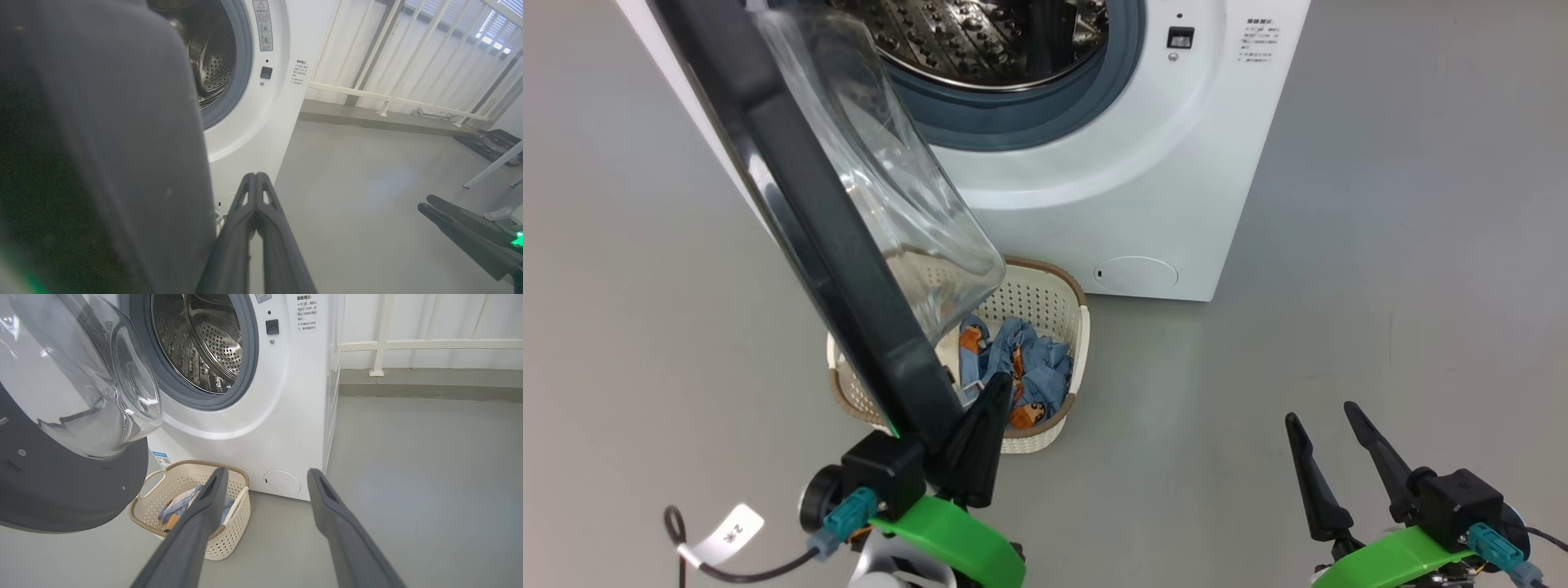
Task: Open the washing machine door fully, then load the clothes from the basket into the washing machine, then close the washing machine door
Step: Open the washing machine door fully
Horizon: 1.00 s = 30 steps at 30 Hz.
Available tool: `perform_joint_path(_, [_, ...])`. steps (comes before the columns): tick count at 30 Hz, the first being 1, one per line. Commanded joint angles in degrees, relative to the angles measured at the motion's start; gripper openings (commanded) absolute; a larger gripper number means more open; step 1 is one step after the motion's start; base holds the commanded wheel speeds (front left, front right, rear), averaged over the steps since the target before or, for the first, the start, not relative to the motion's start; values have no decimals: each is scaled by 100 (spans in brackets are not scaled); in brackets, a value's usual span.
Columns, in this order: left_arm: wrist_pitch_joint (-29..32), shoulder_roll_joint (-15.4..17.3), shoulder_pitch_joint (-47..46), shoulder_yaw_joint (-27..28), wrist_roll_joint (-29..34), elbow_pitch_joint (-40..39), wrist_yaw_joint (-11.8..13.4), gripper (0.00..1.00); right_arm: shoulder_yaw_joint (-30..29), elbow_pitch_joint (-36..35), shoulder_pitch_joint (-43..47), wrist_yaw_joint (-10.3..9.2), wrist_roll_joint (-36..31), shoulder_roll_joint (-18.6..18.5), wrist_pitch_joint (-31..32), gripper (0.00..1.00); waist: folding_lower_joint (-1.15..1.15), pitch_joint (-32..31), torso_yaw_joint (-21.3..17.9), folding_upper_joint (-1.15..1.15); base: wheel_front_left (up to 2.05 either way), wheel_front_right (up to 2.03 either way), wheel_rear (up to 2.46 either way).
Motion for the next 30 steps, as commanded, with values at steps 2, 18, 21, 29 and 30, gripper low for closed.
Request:
perform_joint_path(2, [27,262,-53,295,52,-305,118,0,155,-136,-83,8,37,-42,-69,100,0,30,14,0,0,0,0])
perform_joint_path(18, [324,571,364,351,101,-1160,495,0,120,-112,-106,8,47,-59,-69,100,0,95,160,0,0,0,0])
perform_joint_path(21, [307,575,393,391,66,-1143,524,0,120,-124,-96,8,55,-66,-69,100,0,85,191,0,0,0,0])
perform_joint_path(29, [274,652,536,546,-6,-1227,659,0,105,-125,-64,8,72,-100,-69,100,0,74,334,0,0,0,0])
perform_joint_path(30, [270,659,557,565,-18,-1238,675,0,114,-120,-61,8,74,-102,-69,100,0,70,353,0,0,0,0])
